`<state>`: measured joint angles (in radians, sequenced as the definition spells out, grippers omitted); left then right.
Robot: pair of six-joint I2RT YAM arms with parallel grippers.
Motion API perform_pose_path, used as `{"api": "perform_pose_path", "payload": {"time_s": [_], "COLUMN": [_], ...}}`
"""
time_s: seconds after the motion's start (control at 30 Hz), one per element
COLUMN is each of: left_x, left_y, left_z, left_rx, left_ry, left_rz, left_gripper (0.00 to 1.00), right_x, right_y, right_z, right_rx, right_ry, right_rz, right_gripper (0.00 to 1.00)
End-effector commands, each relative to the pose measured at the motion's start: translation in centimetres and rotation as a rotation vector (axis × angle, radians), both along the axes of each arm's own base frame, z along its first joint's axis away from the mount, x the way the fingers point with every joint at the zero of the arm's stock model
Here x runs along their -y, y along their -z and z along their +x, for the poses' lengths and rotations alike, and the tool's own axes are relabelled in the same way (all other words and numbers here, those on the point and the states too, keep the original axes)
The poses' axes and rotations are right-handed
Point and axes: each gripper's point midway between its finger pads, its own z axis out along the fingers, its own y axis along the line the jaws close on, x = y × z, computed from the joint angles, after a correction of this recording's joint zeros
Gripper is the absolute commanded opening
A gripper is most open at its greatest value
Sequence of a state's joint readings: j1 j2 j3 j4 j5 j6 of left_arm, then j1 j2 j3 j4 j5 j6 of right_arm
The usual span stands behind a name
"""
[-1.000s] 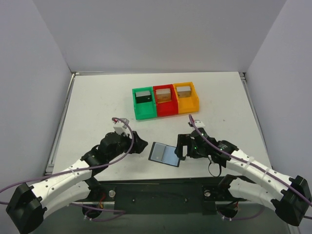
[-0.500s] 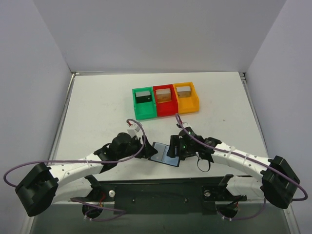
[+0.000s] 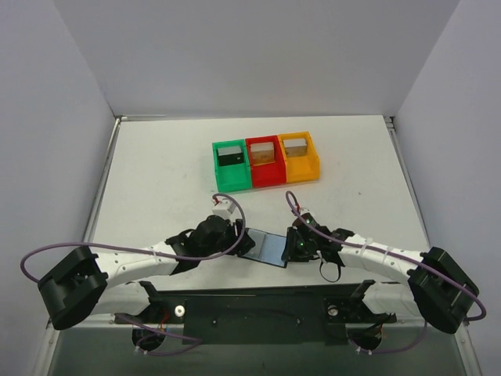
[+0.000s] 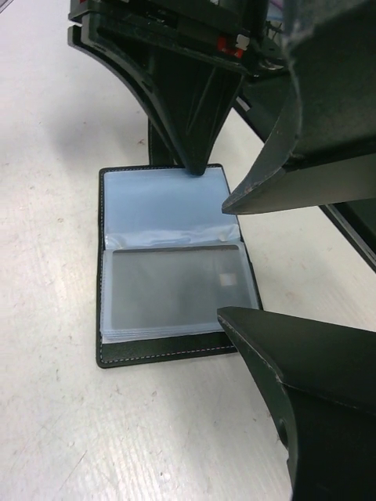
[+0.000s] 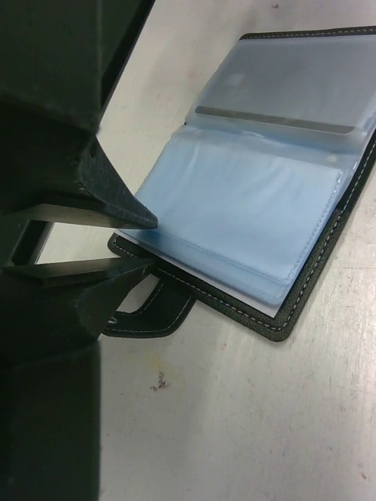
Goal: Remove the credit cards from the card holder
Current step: Place the credit card in the storage box, then remove the credit card from the card holder.
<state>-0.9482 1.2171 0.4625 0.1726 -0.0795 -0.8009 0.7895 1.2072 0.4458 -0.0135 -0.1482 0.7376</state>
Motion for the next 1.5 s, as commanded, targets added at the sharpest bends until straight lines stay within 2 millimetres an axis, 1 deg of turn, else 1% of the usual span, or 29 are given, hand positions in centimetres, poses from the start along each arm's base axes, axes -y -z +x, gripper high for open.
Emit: {"api": "perform_pose_path", "payload": {"time_s": [0.0, 0.03, 0.07, 0.1, 0.17, 0.3, 0.33, 0.7, 0.77, 1.03, 1.17, 1.3, 1.33, 1.37, 1.47], "left_x": [0.4, 0.4, 0.5, 0.4, 0.6, 1.0, 1.0, 1.8, 2.0, 3.3, 4.3, 5.9, 6.4, 6.6, 7.6], "left_y": [-1.6, -1.3, -1.5, -0.8, -0.4, 0.5, 1.0, 2.0, 2.6, 3.3, 2.8, 1.9, 1.5, 1.6, 0.7], "left_z": [1.8, 1.8, 2.0, 1.9, 1.9, 1.8, 1.7, 1.4, 1.3, 0.8, 0.3, -0.4, -0.6, -1.0, -1.2], "left_rx": [0.052, 0.045, 0.049, 0.037, 0.034, 0.021, 0.013, 0.002, -0.009, -0.029, -0.022, -0.019, -0.018, -0.027, -0.021], "left_ry": [-0.065, -0.065, -0.072, -0.069, -0.069, -0.057, -0.057, -0.036, -0.029, 0.008, 0.038, 0.083, 0.097, 0.113, 0.140], "left_rz": [0.019, 0.033, 0.036, 0.063, 0.086, 0.118, 0.138, 0.163, 0.172, 0.155, 0.115, 0.064, 0.031, 0.016, -0.052], "left_gripper": [0.60, 0.60, 0.60, 0.60, 0.60, 0.60, 0.59, 0.57, 0.57, 0.55, 0.54, 0.54, 0.54, 0.54, 0.54], "right_x": [0.3, 0.4, 0.5, 0.7, 0.8, 1.0, 1.0, 1.0, 1.0, 1.0, 1.0, 1.0, 1.0, 0.9, 1.0], "right_y": [0.5, 0.7, 0.8, 1.0, 1.1, 1.3, 1.3, 1.3, 1.3, 1.4, 1.5, 1.4, 1.4, 1.3, 1.2], "right_z": [0.0, -0.1, -0.2, -0.3, -0.4, -0.6, -0.6, -0.6, -0.7, -0.8, -0.8, -0.8, -0.8, -0.8, -0.9], "right_rx": [-0.001, -0.005, -0.005, -0.011, -0.012, -0.014, -0.014, -0.016, -0.018, -0.025, -0.028, -0.029, -0.027, -0.024, -0.022], "right_ry": [0.026, 0.030, 0.031, 0.034, 0.036, 0.030, 0.030, 0.023, 0.021, 0.016, 0.016, 0.018, 0.018, 0.017, 0.015], "right_rz": [0.009, 0.006, 0.004, -0.002, -0.004, -0.012, -0.015, -0.012, -0.012, -0.014, -0.013, -0.008, -0.004, 0.000, 0.005], "right_gripper": [0.18, 0.18, 0.19, 0.20, 0.22, 0.22, 0.22, 0.22, 0.22, 0.22, 0.22, 0.23, 0.23, 0.23, 0.24]}}
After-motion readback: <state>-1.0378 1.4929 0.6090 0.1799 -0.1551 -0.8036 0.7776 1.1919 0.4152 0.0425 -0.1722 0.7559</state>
